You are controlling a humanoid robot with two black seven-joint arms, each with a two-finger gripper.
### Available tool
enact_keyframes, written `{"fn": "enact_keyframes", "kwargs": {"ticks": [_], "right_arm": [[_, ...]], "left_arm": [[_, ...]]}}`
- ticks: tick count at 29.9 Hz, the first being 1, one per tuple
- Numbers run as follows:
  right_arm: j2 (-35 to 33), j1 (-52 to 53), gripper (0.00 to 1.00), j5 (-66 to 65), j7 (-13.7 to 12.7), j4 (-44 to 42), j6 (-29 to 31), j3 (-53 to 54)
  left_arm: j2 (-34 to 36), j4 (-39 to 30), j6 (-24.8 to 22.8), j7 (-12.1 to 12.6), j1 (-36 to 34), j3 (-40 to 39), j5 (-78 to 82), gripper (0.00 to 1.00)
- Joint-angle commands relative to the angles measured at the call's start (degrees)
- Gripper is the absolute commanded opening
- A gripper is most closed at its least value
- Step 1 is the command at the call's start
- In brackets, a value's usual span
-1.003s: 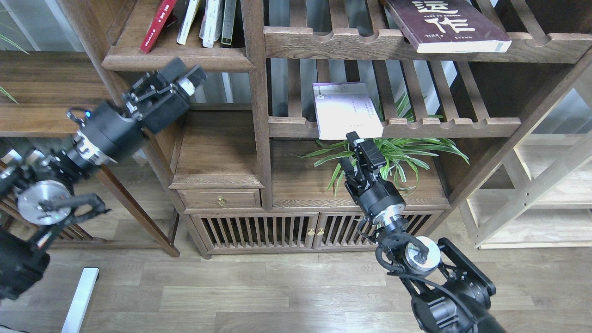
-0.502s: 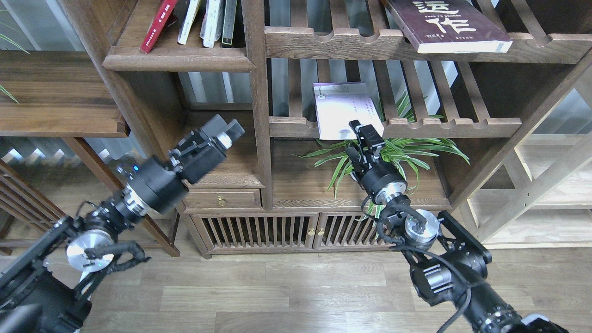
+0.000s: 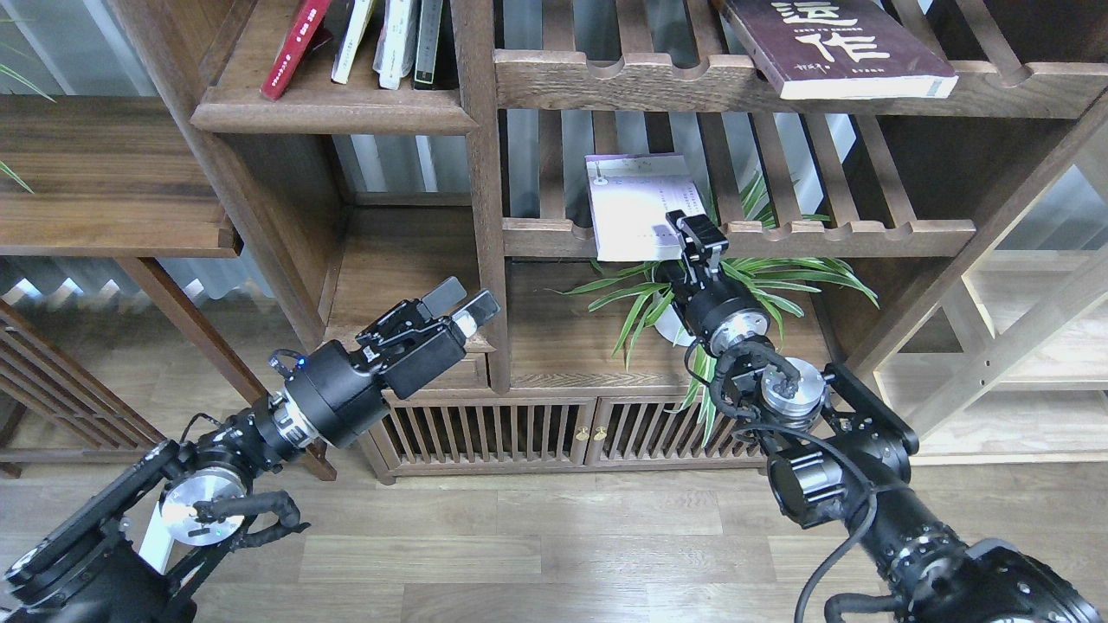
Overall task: Organize books on shelf
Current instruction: 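Grasp the white book with the right gripper and pull it out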
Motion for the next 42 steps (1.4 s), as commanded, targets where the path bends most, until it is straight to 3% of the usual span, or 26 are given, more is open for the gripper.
{"fn": "enact_keyframes", "kwargs": {"ticks": [1,9,14,17,25,32,42], "right_arm": [[0.0,0.2,0.60,0.3,0.0,-0.5,0.0,0.0],[0.0,0.2,0.43,0.5,-0.1,-0.5,0.5,0.0],[0.0,-0.2,0.24,2.4,-0.1,-0.5,2.5,0.0],[0.0,-0.7,0.06,3.0,-0.1,-0.5,6.8,0.1],[0.0,-2.2,0.04,3.9,-0.4,0.3,9.8,-0.2],[0.0,-7.3,0.05,5.7,-1.0,6.7,15.0,-0.9],[0.0,-16.4,0.04,5.9,-6.4,17.4,21.4,-1.2]], "left_arm": [[-0.1,0.2,0.0,0.0,0.0,0.4,0.1,0.99],[-0.1,0.3,0.0,0.0,0.0,0.9,0.1,0.99],[-0.1,0.3,0.0,0.0,0.0,0.9,0.1,0.99],[-0.1,0.4,0.0,0.0,0.2,0.9,0.1,0.99],[-0.1,1.7,0.0,-0.1,0.6,0.7,-0.4,0.99],[-2.3,6.7,0.0,-0.4,0.5,-1.0,-5.6,0.99],[-2.8,11.3,0.0,0.1,-0.7,-1.0,-17.9,0.99]]}}
